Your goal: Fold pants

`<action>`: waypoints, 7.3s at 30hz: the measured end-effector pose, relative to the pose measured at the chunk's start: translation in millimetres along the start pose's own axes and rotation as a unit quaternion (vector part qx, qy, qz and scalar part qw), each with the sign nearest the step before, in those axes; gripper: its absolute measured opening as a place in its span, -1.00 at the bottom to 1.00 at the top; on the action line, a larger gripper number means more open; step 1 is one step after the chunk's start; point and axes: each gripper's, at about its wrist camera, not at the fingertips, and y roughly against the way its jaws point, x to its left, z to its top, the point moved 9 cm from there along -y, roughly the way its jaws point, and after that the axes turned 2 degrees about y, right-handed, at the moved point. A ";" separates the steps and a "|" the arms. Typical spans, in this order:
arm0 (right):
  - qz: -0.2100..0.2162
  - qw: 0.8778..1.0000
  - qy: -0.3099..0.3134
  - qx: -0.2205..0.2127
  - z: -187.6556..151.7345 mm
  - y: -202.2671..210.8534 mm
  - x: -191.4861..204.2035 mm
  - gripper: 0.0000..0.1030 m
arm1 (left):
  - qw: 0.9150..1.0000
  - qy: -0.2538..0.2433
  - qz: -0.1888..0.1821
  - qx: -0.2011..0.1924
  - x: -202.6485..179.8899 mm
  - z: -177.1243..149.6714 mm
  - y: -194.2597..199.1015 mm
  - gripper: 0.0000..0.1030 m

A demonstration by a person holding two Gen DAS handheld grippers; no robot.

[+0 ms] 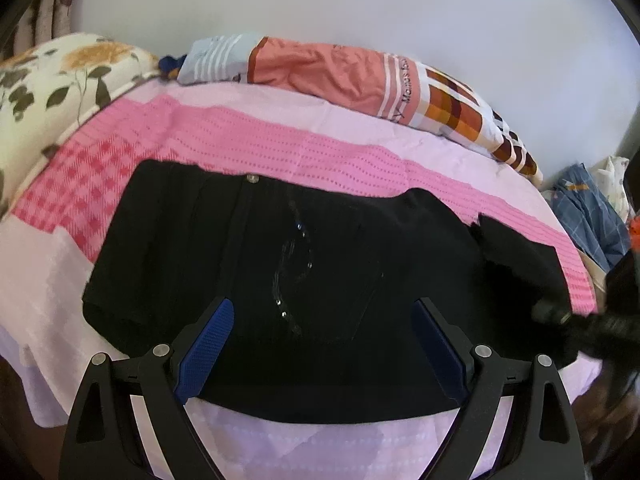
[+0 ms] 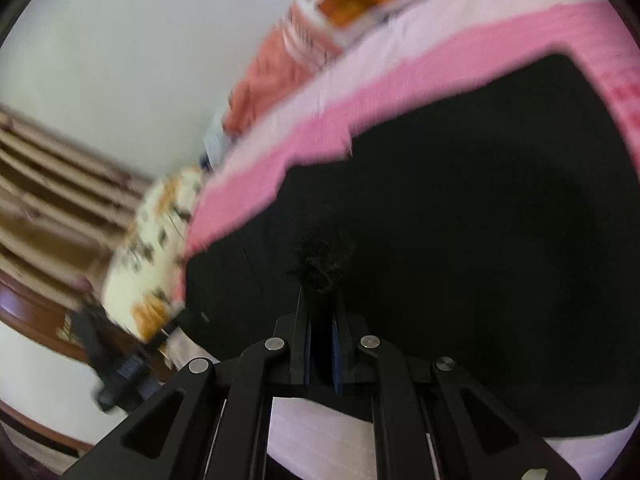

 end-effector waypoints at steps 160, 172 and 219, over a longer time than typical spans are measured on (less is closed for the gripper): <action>0.127 0.985 0.001 0.114 -31.1 -60.3 87.2 0.64 | 0.977 -0.064 -0.117 0.167 108.9 42.2 -51.0 -0.41; 0.192 0.977 -0.005 0.096 -21.3 -48.1 95.8 0.66 | 0.976 -0.029 -0.149 0.158 38.2 61.1 8.8 -0.62; 0.140 0.990 -0.004 -0.008 48.7 87.9 -67.0 -0.61 | 0.971 -0.004 -0.209 0.116 -175.8 11.9 -80.1 0.21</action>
